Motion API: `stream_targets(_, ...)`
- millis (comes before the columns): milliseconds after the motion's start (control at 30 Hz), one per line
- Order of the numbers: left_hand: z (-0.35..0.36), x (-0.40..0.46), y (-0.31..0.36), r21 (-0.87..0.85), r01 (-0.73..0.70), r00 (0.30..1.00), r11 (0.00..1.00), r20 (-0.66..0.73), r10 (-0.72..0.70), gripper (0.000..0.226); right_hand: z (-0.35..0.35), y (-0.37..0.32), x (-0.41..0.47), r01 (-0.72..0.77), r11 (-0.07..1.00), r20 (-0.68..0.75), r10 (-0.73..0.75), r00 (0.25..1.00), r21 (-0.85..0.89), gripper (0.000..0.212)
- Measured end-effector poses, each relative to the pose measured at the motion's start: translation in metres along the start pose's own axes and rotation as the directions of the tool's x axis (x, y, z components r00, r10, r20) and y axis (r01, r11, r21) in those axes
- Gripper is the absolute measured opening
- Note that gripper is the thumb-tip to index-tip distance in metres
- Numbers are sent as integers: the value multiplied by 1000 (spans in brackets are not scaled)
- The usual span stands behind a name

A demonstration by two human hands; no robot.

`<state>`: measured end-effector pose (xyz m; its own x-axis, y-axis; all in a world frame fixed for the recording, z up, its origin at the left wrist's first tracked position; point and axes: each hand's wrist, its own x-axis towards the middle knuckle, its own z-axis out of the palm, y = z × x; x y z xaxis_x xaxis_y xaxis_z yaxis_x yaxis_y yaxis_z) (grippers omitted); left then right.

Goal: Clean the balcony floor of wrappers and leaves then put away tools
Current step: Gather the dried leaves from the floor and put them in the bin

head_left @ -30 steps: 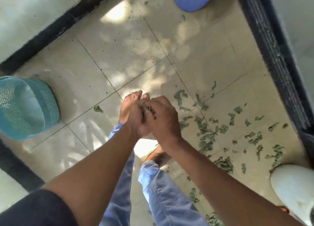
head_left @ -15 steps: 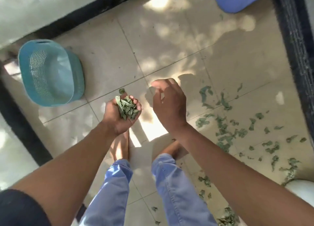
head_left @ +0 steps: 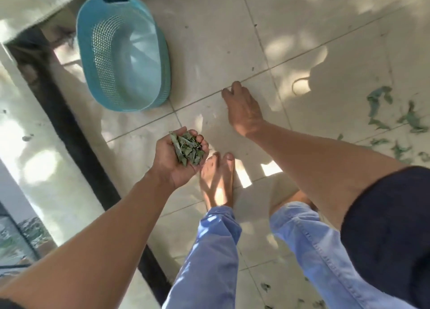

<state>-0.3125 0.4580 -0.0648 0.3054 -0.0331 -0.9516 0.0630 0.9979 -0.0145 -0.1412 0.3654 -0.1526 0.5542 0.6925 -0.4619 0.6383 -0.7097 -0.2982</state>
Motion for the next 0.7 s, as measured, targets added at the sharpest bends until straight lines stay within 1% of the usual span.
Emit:
stream_targets(67,-7,-2,0,-2,0,1000,1000,-9,0,34,7,4,-6,-28,1000,1,28,1000,-8,44)
stream_targets(100,-9,-3,-1,4,1,1000,1000,-8,-1,34,9,7,-10,-63,998,5,63,998,20,41)
stream_targets(167,-7,-7,-6,12,-1,1000,1000,-7,2,33,6,13,-21,-167,976,-5,169,986,141,37)
stream_targets(200,-4,-8,-9,19,-4,1000,1000,-9,5,32,-2,15,-30,-212,948,-16,221,975,237,34)
stream_targets(233,1,-10,-13,26,-6,1000,1000,-5,6,33,-11,14,-40,-217,916,-38,243,969,337,29)
stream_targets(300,16,-14,-21,50,-13,1000,999,3,12,34,-39,11,-67,-137,843,-111,226,968,520,19)
stream_targets(367,36,-18,-29,85,-8,1000,996,-4,8,33,-76,7,-101,-70,766,-126,194,973,639,16)
stream_targets(433,59,-21,-41,107,24,1000,994,-21,-22,27,-109,6,-136,-40,754,-132,167,977,656,20)
stream_targets(500,87,-26,-58,152,67,998,986,-8,-66,24,-132,8,-169,-17,778,-187,172,967,628,19)
stream_targets(533,102,-29,-68,187,82,996,979,9,-85,26,-142,10,-183,-24,791,-210,192,959,611,19)
stream_targets(600,137,-39,-92,257,103,993,961,23,-112,35,-158,17,-207,-31,824,-288,233,929,566,20)
stream_targets(667,169,-48,-115,323,126,989,938,38,-146,36,-167,29,-226,-20,871,-402,246,882,490,14)
stream_targets(700,183,-52,-128,379,121,988,917,48,-150,35,-171,37,-232,-48,899,-438,257,862,434,12)
